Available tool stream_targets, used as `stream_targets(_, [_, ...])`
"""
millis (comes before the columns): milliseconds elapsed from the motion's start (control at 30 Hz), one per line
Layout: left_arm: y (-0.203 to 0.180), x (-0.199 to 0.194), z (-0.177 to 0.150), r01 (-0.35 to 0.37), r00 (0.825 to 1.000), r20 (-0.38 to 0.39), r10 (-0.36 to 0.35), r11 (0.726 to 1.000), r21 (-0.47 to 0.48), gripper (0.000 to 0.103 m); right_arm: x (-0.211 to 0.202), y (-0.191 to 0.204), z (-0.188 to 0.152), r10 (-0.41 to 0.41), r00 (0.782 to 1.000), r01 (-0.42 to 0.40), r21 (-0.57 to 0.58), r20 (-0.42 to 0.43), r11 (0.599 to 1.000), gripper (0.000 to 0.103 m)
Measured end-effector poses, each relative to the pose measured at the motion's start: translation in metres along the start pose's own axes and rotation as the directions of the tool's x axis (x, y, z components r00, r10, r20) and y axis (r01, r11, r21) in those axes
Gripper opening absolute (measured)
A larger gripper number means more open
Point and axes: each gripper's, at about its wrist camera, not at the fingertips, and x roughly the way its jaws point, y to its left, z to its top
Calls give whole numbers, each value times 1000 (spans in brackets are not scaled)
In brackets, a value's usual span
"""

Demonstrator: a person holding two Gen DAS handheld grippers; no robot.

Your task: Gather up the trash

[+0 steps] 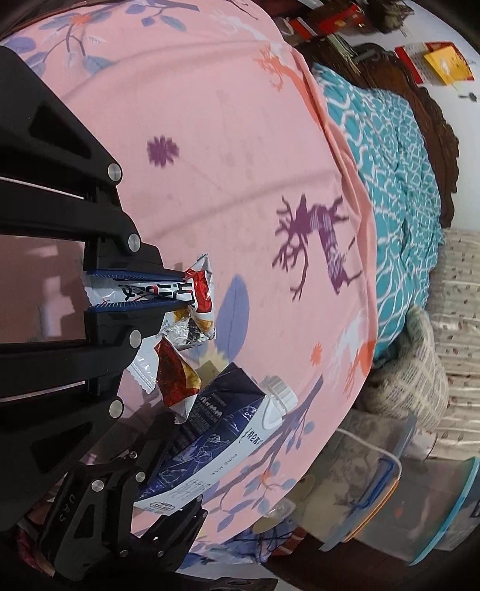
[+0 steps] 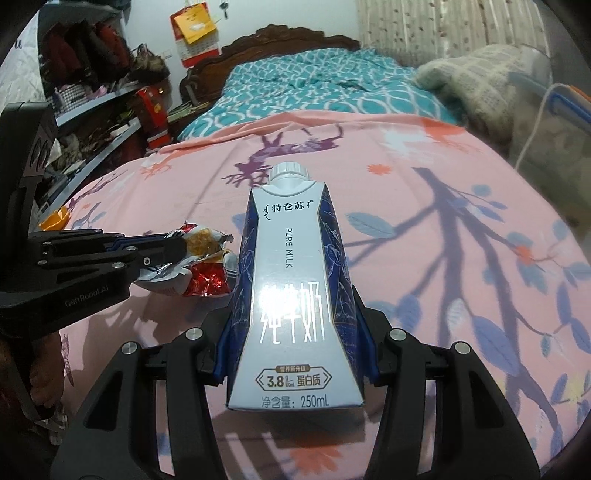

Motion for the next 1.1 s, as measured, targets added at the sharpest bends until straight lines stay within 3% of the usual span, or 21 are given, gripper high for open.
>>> stream_targets(333, [-29, 11, 2, 18, 999, -29, -16, 998, 55, 9, -8, -31, -8, -31, 999, 30, 68, 13, 997, 54])
stream_targets(1100, [-48, 27, 7, 44, 997, -61, -40, 996, 78, 9, -12, -60, -15, -106, 994, 105, 109, 8, 989, 54])
